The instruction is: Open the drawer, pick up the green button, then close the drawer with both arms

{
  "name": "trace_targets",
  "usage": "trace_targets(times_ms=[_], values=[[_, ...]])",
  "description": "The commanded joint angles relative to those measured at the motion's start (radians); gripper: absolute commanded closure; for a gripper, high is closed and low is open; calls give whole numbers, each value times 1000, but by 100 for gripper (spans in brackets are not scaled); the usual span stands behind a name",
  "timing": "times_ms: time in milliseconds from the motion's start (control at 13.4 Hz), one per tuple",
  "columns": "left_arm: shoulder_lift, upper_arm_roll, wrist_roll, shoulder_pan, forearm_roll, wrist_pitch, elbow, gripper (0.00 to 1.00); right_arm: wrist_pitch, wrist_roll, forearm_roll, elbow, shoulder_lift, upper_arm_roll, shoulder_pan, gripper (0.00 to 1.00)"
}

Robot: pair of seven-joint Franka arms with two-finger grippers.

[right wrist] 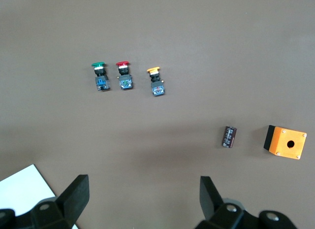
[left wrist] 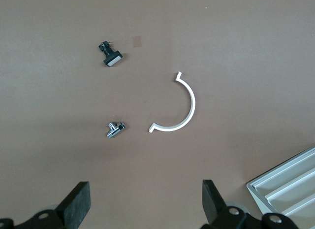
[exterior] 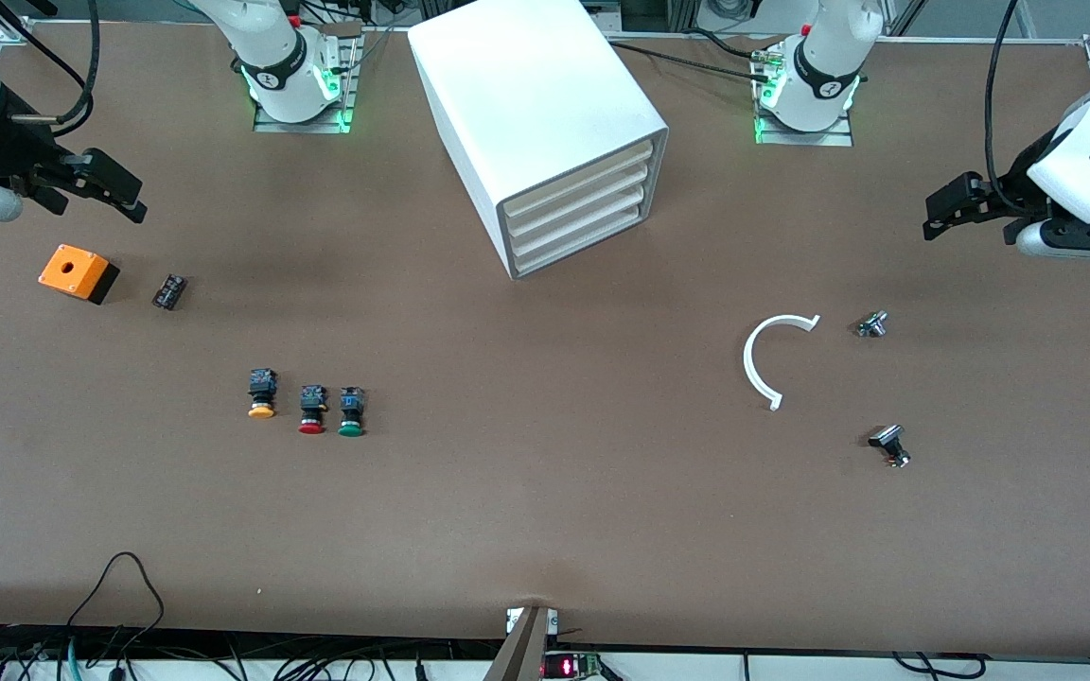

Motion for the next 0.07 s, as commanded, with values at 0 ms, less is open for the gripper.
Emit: trace_targets(times_ms=[0], values=[[10,0,21,1,15,-26,22,0,-9,-14,-11,25,4,7,-10,1]])
